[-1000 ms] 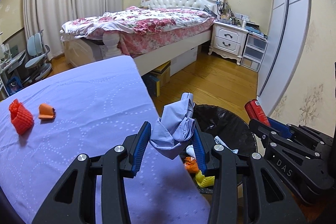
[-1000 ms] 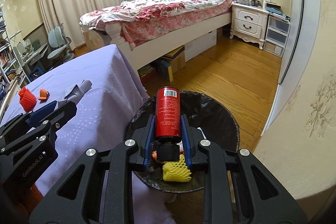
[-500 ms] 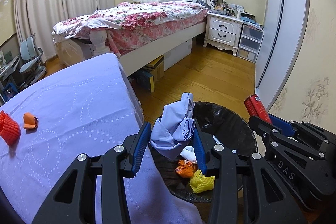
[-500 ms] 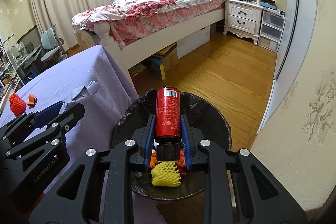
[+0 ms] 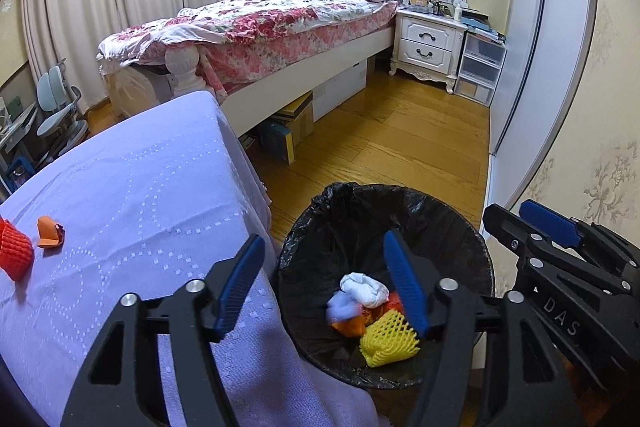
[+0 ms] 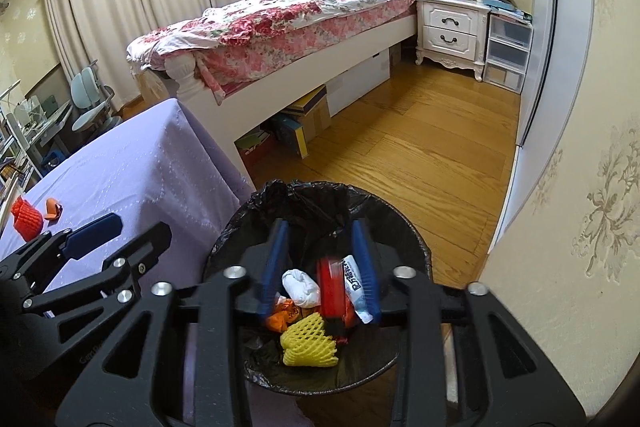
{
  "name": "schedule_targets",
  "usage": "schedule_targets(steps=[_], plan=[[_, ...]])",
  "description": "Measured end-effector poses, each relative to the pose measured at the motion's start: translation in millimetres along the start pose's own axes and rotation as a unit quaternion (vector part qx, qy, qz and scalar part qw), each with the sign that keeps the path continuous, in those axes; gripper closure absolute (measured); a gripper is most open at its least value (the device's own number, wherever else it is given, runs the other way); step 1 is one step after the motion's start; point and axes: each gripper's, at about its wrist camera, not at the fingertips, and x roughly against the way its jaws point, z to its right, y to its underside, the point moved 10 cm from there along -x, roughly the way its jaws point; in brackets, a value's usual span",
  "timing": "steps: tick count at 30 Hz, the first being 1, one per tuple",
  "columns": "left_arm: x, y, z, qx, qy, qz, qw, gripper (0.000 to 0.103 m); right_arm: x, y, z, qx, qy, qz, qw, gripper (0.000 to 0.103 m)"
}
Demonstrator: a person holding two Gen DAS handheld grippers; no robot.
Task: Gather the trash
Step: 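Carry the cloth and red can over the black bin and open both grippers, then move both open grippers back over the remaining trash on the bed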
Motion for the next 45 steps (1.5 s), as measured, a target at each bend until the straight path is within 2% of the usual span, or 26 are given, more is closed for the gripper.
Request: schedule_targets(steps=[3,10,15,19,28,35,45], plan=[[1.3,-0.1,-2.5,0.005,-0.003,0.000,1.0000,0.030,0.1,-1.6,2.1,-0.003,0.005,0.002,1.000,0.059],[6.0,3.5,-19.2,0.017,-0.025,-0.002,0.9995,0.026,3.9,-4.6,5.8,-0.005,0.014,0.009,1.000,0.042],[13.2,8.3,-32.9,0.024,-0.036,-0.001,0.9991,0.025,4.5,-3.4,0.6,-0.002,0.013,0.007,1.000,0.036],[21.5,13.7,-50.3,0.029,-0.052,0.001,0.9982,0.024,6.3,-0.7,-12.0,0.009,0.005,0.005,1.000,0.036],[37.8,26.5,-92.8,0.059,-0.081,0.001,0.9950,0.024,8.9,4.1,-57.8,0.042,-0.022,-0.001,0.999,0.030],[53.4,43.8,-137.3,0.074,-0.117,0.001,0.9903,0.024,10.5,11.8,-105.7,0.073,-0.054,-0.012,0.996,0.029],[73.8,81.9,-220.1,0.135,-0.175,-0.018,0.9751,0.024,7.9,31.8,-181.2,0.131,-0.099,-0.039,0.986,0.029]])
